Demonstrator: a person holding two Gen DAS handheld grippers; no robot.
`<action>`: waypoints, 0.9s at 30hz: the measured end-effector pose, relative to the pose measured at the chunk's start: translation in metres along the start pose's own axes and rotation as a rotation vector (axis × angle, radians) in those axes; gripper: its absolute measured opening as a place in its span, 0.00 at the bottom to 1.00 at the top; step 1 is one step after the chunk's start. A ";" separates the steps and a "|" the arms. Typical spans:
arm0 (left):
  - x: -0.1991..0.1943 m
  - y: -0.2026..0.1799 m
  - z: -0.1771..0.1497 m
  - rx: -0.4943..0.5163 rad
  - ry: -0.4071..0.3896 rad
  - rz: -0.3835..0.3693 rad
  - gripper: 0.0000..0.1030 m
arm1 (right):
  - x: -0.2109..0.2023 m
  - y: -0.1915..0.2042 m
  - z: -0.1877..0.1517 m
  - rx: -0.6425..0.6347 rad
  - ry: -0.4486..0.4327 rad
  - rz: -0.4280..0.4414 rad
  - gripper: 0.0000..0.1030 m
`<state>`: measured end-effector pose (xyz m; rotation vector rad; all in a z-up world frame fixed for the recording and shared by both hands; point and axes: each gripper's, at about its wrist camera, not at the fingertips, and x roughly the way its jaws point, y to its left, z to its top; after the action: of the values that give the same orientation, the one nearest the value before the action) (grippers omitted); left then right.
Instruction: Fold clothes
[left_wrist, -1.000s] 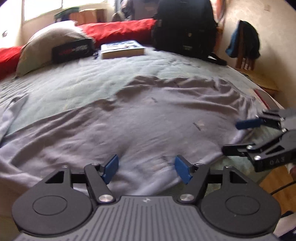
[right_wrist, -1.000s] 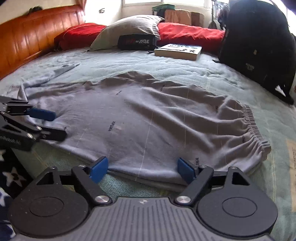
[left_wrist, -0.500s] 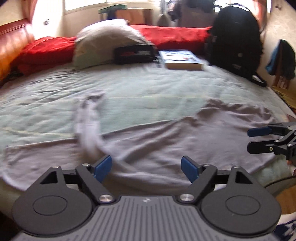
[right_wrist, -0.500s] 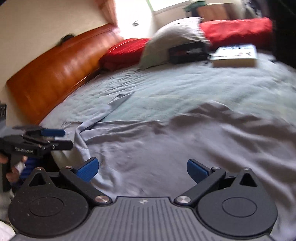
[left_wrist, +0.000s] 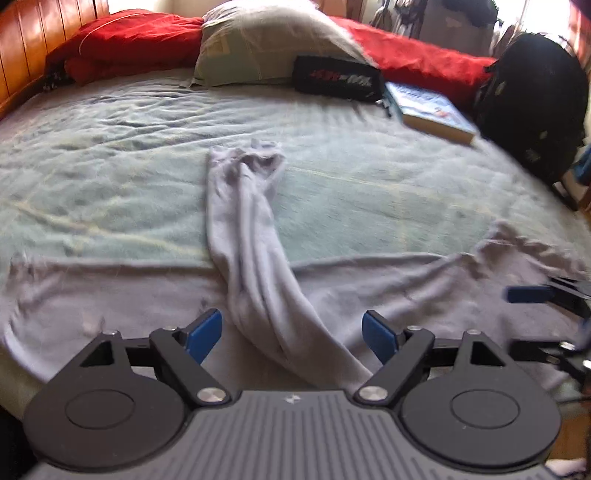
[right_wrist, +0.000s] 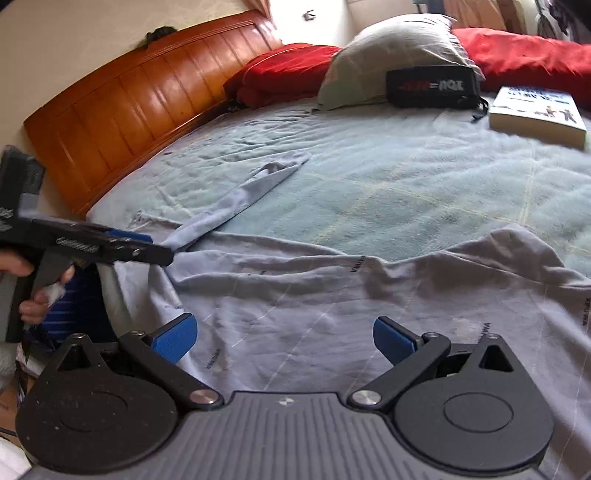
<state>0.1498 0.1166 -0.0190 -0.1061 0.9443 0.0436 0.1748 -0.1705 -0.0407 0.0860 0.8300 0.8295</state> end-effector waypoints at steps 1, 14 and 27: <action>0.007 0.001 0.008 0.010 0.010 0.024 0.81 | -0.001 -0.002 0.000 0.007 -0.005 -0.005 1.00; 0.119 -0.043 0.082 0.384 0.144 0.454 0.87 | 0.000 -0.026 0.000 0.081 -0.011 -0.050 1.00; 0.115 -0.009 0.095 0.338 0.161 0.575 0.95 | -0.004 -0.031 0.001 0.089 -0.026 -0.050 1.00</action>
<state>0.2946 0.1173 -0.0565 0.4833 1.1056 0.4087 0.1932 -0.1947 -0.0492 0.1541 0.8409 0.7435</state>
